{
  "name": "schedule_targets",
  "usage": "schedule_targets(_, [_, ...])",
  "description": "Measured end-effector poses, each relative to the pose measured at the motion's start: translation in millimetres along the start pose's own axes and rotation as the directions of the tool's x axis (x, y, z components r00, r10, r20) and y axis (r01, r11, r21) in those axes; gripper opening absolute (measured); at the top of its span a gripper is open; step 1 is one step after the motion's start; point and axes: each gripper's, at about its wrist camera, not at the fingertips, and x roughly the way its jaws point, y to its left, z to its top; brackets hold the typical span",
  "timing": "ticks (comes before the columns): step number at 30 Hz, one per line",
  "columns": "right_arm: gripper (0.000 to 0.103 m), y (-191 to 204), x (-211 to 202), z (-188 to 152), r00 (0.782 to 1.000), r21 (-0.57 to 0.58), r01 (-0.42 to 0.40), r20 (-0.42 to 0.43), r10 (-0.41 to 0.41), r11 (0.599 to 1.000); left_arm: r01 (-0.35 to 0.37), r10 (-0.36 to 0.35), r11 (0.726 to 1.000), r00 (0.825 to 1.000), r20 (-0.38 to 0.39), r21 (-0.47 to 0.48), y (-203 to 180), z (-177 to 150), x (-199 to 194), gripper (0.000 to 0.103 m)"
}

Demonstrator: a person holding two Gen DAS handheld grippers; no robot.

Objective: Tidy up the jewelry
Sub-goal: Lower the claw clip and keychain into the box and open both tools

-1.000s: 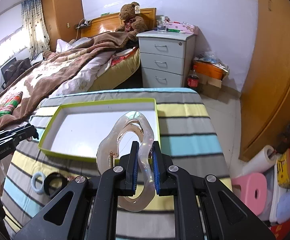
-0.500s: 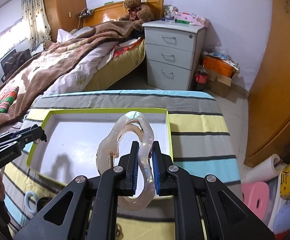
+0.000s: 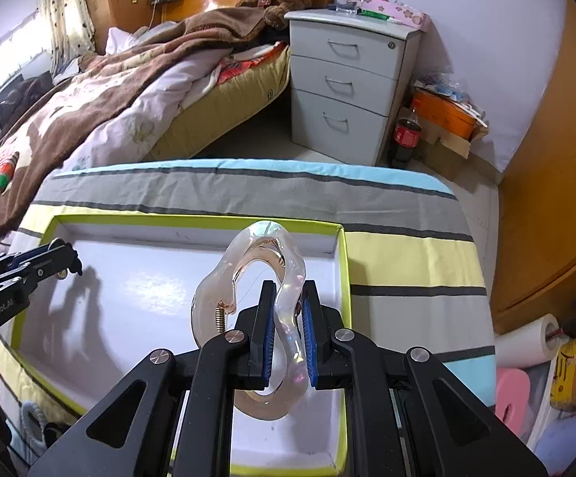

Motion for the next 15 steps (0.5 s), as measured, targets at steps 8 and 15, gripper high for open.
schedule_targets(8, [0.013, -2.2, 18.7, 0.1, 1.0, -0.01, 0.014, -0.027, -0.014, 1.0, -0.019, 0.019, 1.0, 1.0, -0.02, -0.008, 4.8, -0.8, 15.4, 0.023])
schedule_targets(15, [0.013, -2.4, 22.3, 1.6, 0.999, -0.023, 0.025, -0.023, -0.026, 0.999, -0.032, 0.032, 0.999, 0.999, -0.024, -0.011, 4.0, 0.6, 20.0, 0.023])
